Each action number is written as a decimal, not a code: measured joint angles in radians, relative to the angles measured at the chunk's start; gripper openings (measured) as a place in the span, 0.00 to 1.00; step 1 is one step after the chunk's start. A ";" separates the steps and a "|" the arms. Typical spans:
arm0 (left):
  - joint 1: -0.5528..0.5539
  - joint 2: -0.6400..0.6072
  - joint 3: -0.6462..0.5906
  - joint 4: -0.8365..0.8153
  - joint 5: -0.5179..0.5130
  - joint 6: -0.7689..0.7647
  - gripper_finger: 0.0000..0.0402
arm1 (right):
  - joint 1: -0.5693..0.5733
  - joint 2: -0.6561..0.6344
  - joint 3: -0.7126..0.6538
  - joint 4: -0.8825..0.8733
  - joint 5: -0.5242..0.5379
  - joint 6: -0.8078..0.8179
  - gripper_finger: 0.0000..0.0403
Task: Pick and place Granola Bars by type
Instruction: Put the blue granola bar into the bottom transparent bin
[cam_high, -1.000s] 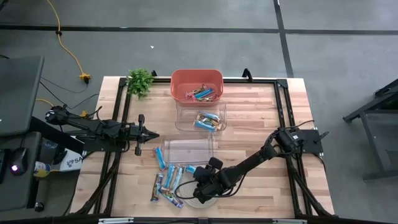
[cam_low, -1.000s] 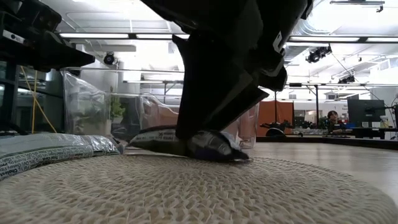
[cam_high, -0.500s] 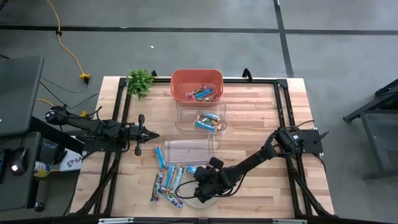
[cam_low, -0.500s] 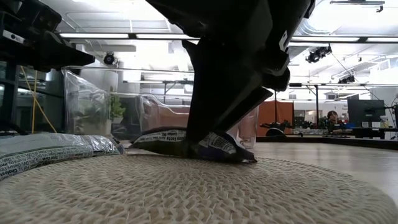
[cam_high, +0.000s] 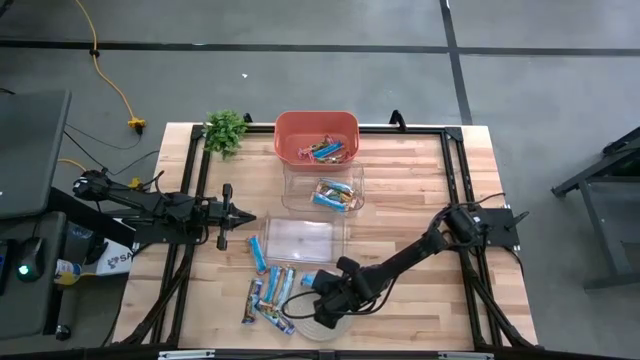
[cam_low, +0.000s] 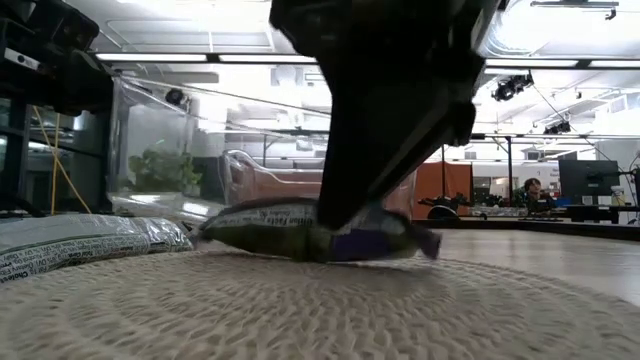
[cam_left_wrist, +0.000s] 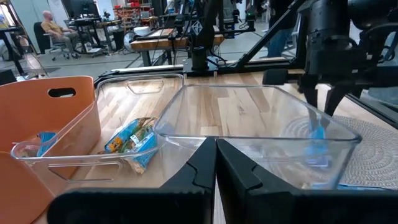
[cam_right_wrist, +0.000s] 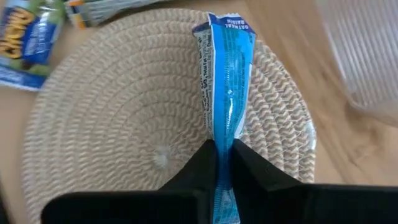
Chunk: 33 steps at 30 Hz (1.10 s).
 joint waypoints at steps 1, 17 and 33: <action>0.000 0.000 0.000 0.000 0.000 0.000 0.02 | 0.000 -0.008 -0.001 0.001 -0.003 -0.001 0.06; 0.000 0.000 0.000 0.000 0.000 0.000 0.02 | -0.014 -0.097 -0.001 0.025 -0.021 -0.063 0.05; 0.000 0.000 0.000 0.000 0.000 0.000 0.02 | -0.091 -0.172 0.000 0.430 -0.299 -0.202 0.03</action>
